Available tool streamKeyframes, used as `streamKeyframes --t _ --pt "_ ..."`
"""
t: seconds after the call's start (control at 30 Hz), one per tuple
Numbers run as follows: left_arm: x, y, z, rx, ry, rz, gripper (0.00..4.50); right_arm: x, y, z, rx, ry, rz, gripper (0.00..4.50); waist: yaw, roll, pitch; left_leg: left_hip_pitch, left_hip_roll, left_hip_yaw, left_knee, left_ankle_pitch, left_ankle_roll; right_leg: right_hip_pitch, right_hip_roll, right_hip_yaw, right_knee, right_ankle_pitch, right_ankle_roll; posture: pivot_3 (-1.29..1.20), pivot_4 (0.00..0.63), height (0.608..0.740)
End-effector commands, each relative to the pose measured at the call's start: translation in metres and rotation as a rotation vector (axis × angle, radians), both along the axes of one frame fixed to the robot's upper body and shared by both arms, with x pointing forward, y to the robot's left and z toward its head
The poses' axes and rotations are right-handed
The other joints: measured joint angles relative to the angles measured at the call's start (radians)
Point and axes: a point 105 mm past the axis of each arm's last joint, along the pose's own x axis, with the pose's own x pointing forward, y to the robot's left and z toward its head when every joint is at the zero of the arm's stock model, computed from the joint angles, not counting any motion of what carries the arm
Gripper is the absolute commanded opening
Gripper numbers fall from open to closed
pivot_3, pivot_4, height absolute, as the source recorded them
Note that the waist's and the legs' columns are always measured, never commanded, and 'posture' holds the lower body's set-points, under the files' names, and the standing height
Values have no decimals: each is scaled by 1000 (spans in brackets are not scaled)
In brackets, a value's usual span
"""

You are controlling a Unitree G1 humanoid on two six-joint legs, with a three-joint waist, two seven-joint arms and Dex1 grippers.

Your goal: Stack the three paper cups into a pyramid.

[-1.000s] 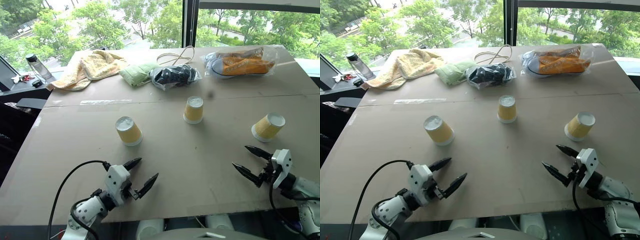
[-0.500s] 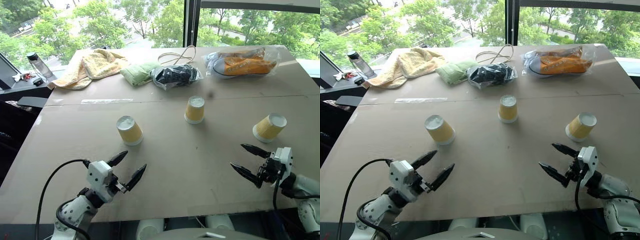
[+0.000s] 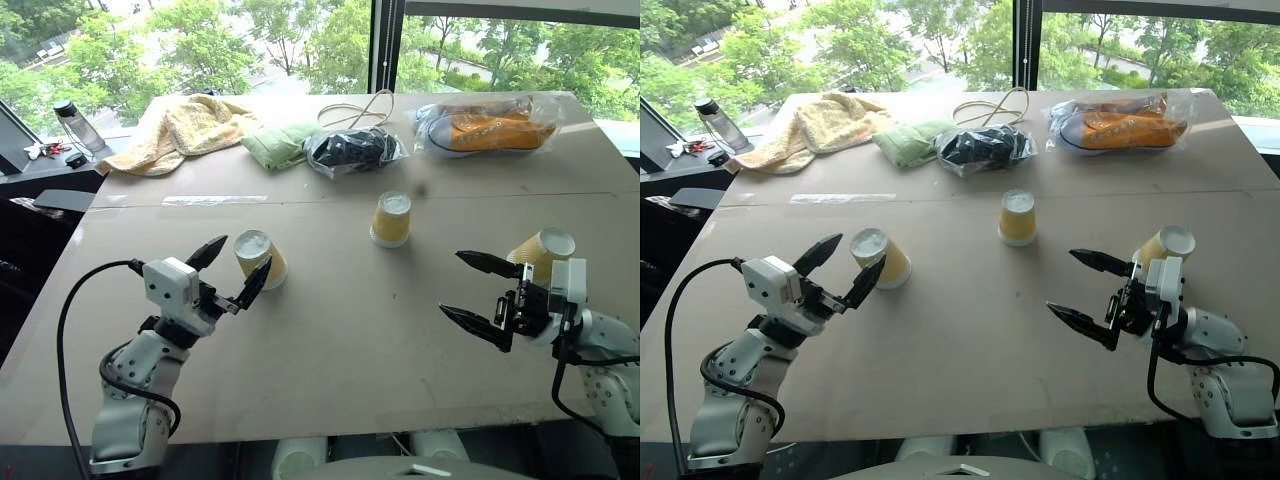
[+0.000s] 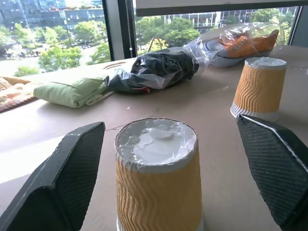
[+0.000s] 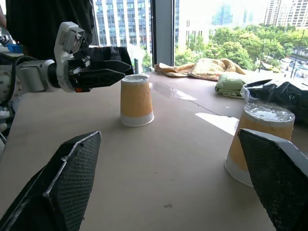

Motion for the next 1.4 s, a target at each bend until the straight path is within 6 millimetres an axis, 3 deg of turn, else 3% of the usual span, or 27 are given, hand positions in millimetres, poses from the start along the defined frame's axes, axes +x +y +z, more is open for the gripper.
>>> streamKeyframes --t 0.03,0.3,0.8,0.97,1.13,1.4 --pt "1 4 1 17 -7 45 4500 -3 0 11 8 -45 16 4490 -3 0 0 0 0 0 0 0 0 0 0 0 0 0 0 0 150 740" --pt "10 -14 -14 -23 93 5 4500 -2 -1 11 17 -53 5 4490 -1 -1 1 1 0 0 0 0 0 0 0 0 1 0 0 0 150 740" --pt "30 -9 -12 17 73 88 4500 0 1 13 22 -59 -9 4490 -1 -2 1 0 0 -1 0 0 0 0 0 0 1 0 0 0 150 740" --pt "29 -13 -5 3 45 71 2506 1 3 13 22 -54 -18 4500 -1 -2 1 0 0 -1 0 0 0 0 -1 0 1 0 0 0 150 740" --pt "29 -21 -4 28 40 40 2482 2 4 14 25 -55 -19 4500 -1 -2 1 0 0 0 0 0 0 0 -1 0 1 0 0 0 150 740" --pt "34 -77 3 154 17 -312 2482 2 0 13 24 -55 -21 4500 14 -2 1 0 0 -1 0 0 0 0 0 -1 1 0 0 0 150 740"
